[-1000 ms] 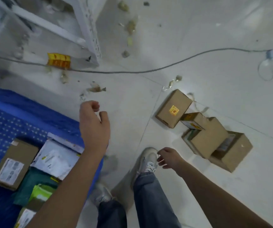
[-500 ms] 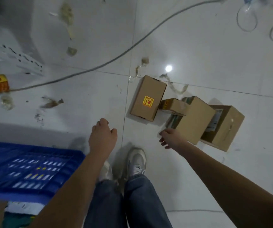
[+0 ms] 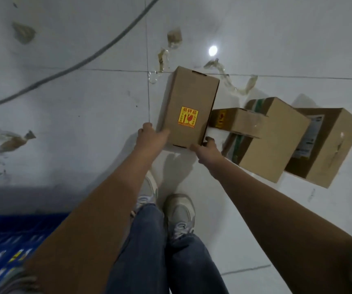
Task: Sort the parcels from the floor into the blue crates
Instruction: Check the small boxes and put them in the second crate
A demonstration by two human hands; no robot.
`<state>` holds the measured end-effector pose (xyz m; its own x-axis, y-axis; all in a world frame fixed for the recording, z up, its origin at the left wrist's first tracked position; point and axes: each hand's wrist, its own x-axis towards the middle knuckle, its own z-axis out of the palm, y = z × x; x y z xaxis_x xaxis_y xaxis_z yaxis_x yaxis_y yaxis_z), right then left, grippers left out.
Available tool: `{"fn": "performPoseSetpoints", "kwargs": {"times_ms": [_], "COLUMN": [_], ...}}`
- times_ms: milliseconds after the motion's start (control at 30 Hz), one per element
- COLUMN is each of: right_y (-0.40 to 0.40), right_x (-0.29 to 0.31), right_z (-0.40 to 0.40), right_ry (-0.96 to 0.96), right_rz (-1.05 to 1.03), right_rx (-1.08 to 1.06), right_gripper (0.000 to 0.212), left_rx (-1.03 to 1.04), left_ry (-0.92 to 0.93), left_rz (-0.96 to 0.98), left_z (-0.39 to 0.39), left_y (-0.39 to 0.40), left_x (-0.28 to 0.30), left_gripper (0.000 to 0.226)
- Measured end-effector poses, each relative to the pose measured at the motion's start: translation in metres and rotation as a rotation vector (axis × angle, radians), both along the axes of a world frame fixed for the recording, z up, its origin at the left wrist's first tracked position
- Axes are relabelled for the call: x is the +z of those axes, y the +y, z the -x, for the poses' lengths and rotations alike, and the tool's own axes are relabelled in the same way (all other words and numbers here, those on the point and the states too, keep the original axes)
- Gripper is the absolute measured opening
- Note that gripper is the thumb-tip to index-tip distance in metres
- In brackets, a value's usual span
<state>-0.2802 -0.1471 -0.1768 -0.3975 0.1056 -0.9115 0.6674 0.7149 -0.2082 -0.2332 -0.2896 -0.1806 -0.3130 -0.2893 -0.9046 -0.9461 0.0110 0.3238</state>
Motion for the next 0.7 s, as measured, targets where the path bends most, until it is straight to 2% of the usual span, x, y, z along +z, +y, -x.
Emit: {"fn": "performPoseSetpoints", "kwargs": {"times_ms": [233, 367, 533, 600, 700], "right_y": [-0.003, -0.001, -0.002, -0.006, -0.017], "right_x": [-0.022, -0.003, 0.050, 0.074, 0.108], "right_z": [0.008, 0.004, -0.001, -0.003, -0.011], "right_ry": [0.029, 0.080, 0.059, 0.115, 0.301], "right_rz": [0.074, 0.038, 0.161, 0.178, 0.135], "right_rx": [-0.195, -0.171, -0.214, -0.132, 0.149], "right_gripper": [0.055, 0.052, 0.072, 0.065, 0.050], "left_rx": [0.056, 0.108, 0.128, 0.146, 0.236], "left_ry": [0.036, 0.022, -0.036, -0.024, 0.018], "left_rz": [-0.146, -0.181, -0.225, -0.169, -0.119], "left_z": [0.013, 0.002, -0.014, -0.014, -0.004], "left_y": [0.002, 0.003, -0.005, -0.009, -0.012], "left_x": [-0.025, -0.005, 0.038, 0.060, 0.103], "left_gripper": [0.053, 0.048, 0.037, 0.046, 0.078]}}
